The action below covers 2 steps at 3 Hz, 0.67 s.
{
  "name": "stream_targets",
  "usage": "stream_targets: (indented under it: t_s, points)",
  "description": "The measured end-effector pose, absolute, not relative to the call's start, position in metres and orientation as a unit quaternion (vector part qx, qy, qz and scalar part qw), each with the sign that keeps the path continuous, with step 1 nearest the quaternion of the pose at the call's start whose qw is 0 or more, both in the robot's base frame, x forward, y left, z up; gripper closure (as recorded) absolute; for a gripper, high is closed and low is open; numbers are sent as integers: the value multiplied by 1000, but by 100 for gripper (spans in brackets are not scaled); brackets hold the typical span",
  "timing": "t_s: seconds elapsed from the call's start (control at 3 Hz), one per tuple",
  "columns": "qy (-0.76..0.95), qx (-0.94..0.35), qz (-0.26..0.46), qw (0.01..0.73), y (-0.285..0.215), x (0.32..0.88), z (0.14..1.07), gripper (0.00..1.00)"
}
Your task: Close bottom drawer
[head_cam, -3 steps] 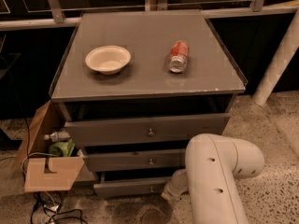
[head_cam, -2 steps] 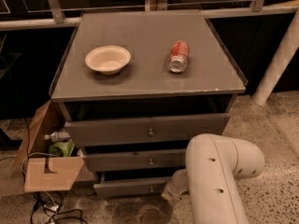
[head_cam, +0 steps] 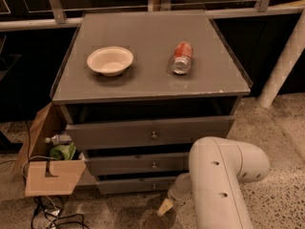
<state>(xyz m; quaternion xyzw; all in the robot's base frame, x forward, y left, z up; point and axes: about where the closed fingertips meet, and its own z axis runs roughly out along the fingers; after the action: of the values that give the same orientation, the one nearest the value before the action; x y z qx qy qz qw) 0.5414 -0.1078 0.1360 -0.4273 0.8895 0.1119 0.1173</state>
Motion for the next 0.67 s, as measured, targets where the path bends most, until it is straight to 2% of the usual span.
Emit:
stream_targets:
  t_s: [0.33,0.67]
  points:
    - [889,-427,112,117,-108,541,136,0]
    - [889,-427,112,117,-108,541,136,27]
